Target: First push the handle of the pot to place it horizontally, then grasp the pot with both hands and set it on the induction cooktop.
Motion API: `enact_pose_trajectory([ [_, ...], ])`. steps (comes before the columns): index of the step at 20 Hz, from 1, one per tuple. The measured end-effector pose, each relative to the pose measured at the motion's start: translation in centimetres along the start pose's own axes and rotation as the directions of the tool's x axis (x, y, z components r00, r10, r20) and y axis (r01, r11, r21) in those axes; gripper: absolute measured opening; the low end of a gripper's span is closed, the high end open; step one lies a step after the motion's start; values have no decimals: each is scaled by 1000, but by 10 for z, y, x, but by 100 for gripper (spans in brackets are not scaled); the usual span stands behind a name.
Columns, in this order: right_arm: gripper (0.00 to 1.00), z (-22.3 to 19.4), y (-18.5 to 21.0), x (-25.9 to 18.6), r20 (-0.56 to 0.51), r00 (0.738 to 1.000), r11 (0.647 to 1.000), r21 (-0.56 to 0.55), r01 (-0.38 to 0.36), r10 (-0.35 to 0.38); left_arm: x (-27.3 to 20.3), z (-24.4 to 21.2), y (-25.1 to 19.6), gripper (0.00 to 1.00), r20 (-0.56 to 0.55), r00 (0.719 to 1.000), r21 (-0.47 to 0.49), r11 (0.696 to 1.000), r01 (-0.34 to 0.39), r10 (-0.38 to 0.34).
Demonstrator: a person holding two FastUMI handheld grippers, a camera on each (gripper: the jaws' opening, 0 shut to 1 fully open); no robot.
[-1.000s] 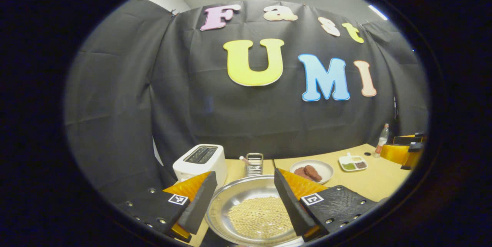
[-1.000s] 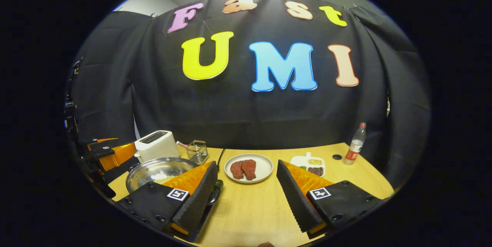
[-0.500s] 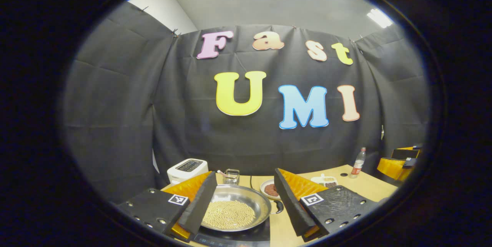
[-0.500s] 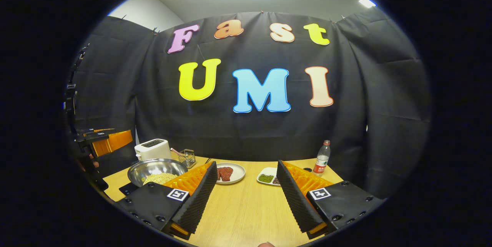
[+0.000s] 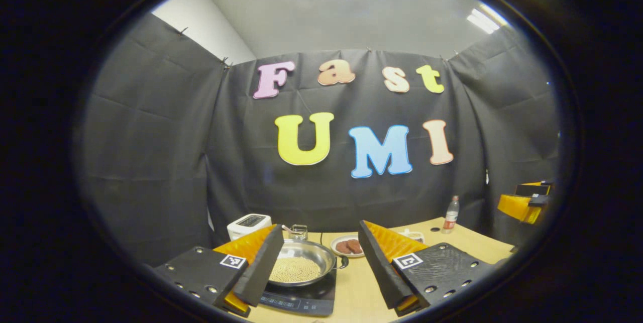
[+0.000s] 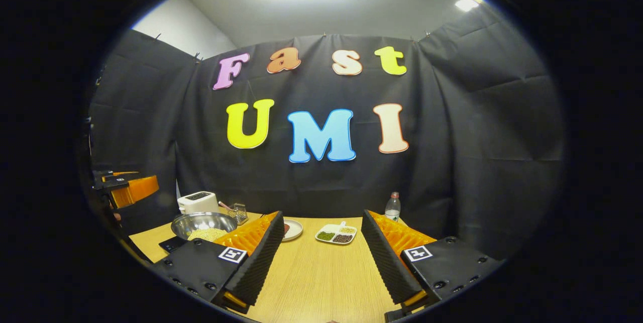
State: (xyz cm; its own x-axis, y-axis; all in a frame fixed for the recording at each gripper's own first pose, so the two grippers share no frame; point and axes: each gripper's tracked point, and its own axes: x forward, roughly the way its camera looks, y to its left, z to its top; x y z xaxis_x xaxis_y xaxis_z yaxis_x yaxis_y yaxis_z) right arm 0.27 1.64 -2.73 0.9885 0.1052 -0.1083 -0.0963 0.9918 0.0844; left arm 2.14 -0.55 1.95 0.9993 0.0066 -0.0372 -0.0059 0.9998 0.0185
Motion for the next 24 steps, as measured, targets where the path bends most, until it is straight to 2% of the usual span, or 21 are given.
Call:
enact_pose_trajectory([
  [11,98,13,1,-48,40,996,997,3,75,-75,-51,-2,22,88,-1,1000,-25,1000,9,-9],
  [23,98,21,14,-65,61,995,997,7,77,-77,-69,8,45,88,29,1000,-41,999,0,1],
  [24,92,21,14,-66,61,995,997,6,78,-79,-69,10,46,88,31,1000,-40,999,0,1],
])
